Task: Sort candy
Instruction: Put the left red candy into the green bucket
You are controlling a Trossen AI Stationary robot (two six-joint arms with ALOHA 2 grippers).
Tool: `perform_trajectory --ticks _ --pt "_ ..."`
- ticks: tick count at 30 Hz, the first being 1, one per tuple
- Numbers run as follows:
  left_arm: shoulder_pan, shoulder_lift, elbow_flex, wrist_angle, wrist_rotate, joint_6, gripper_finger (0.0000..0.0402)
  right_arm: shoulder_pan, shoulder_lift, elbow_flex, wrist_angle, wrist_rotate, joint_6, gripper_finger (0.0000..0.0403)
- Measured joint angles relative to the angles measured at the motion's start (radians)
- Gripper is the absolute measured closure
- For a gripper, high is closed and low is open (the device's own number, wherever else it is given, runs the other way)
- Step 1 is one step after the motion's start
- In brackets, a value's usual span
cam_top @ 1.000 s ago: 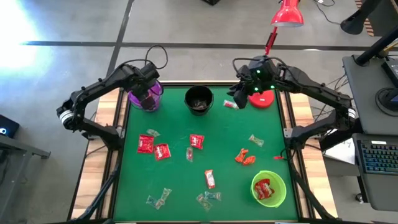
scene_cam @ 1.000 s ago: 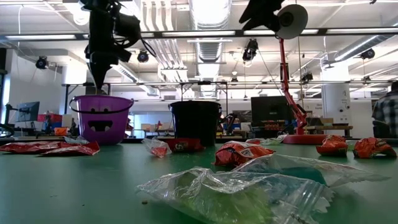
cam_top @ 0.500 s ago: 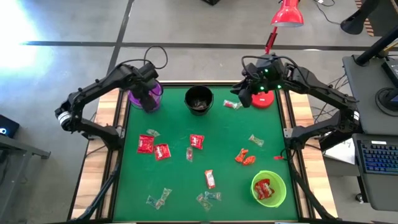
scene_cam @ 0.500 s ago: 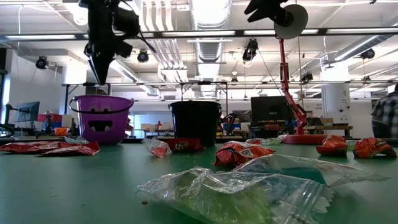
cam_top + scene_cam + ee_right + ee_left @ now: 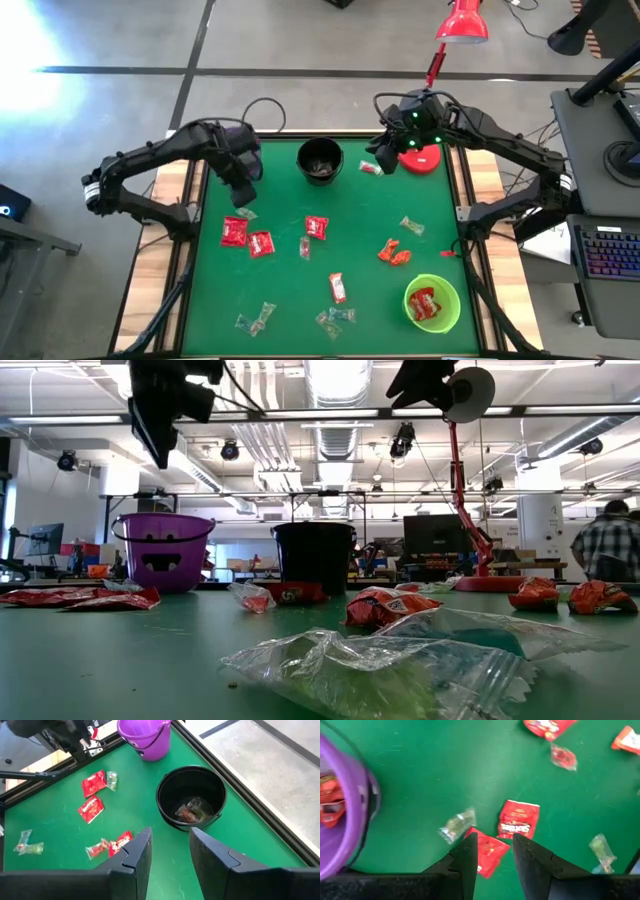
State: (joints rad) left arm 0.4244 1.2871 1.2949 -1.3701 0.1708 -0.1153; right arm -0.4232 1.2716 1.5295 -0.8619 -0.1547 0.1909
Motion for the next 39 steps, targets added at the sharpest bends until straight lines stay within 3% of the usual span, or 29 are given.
perform_trajectory --ticks 9,16,30,35,39 --pt "-0.098 -0.027 -0.004 -0.053 -0.111 -0.134 0.0296 0.003 0.007 0.000 -0.002 -0.001 0.019 0.0280" --pt "-0.100 -0.069 -0.118 -0.054 -0.049 -0.337 0.0296 0.020 0.007 0.000 -0.016 -0.002 -0.002 0.0284" --pt "-0.101 -0.116 -0.479 0.177 -0.029 -0.695 0.0296 0.027 0.006 0.000 -0.169 -0.003 -0.089 0.0287" --pt "-0.103 -0.113 -0.553 0.317 -0.029 -0.743 0.0296 0.027 0.006 0.000 -0.179 -0.003 -0.134 0.0286" --pt "-0.108 -0.113 -0.564 0.338 -0.026 -0.774 0.0296 0.026 0.006 0.000 -0.180 -0.003 -0.158 0.0275"
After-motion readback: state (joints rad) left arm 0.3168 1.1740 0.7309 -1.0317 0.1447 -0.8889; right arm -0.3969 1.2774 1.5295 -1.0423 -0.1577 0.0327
